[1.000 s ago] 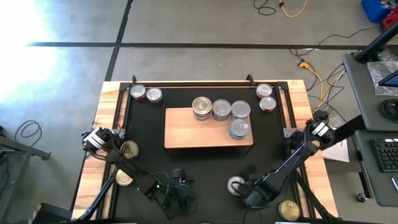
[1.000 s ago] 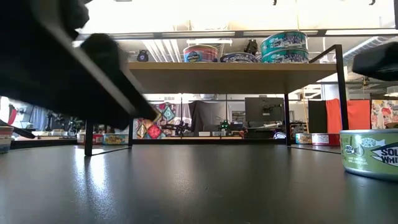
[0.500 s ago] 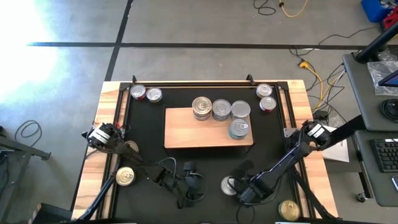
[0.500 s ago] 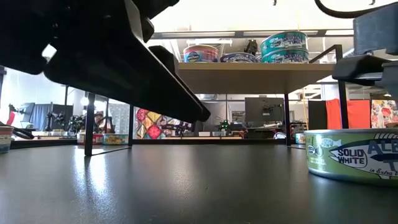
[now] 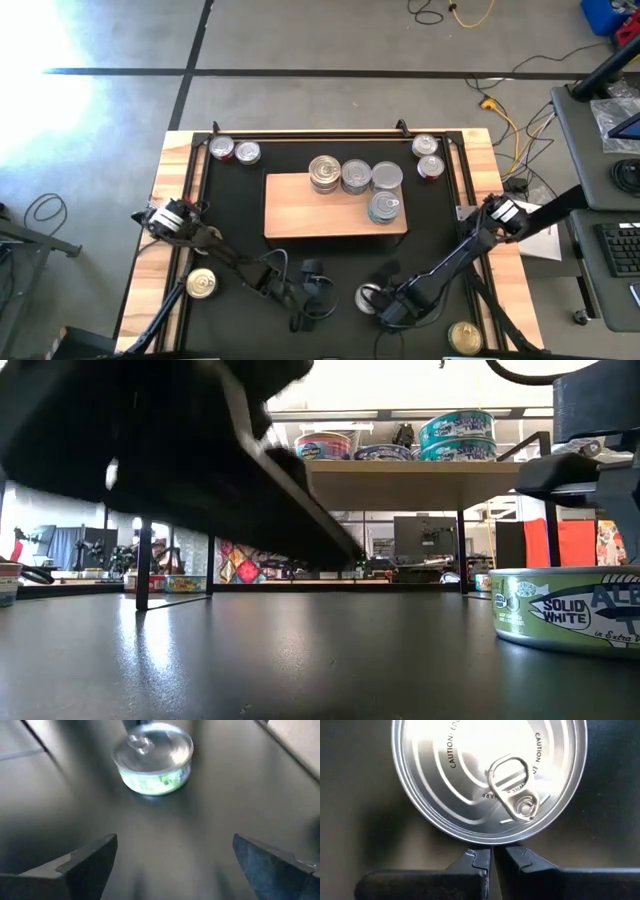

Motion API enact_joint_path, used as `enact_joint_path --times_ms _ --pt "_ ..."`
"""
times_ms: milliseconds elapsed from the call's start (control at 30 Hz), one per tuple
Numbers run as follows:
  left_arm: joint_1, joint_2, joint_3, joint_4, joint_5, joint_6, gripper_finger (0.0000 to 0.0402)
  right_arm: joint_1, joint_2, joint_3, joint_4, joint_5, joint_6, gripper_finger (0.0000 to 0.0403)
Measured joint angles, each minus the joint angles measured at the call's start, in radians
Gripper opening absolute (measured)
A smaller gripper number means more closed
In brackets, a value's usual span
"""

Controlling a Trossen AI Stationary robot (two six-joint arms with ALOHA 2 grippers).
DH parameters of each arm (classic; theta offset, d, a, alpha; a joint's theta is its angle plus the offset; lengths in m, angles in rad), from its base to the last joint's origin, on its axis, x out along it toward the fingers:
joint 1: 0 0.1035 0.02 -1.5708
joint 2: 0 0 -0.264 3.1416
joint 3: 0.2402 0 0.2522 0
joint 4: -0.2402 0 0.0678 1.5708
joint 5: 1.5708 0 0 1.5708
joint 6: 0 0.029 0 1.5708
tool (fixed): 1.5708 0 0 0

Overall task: Stack canned seafood by type on shelf
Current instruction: Put the green tuna can on the shelf

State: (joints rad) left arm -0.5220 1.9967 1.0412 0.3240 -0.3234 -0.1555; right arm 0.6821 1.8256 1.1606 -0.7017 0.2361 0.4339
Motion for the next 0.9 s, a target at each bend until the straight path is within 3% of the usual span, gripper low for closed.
enact_joint_path --times_ms 467,900 --pt "0.002 0.274 0.273 0.051 -0.073 -0.010 0.0383 -0.013 -0.002 0.019 0.031 0.011 0.011 0.0013" --pt "0.021 0.306 0.260 0.200 -0.122 0.013 0.0383 -0.015 0.000 0.000 0.117 0.008 -0.006 0.0013"
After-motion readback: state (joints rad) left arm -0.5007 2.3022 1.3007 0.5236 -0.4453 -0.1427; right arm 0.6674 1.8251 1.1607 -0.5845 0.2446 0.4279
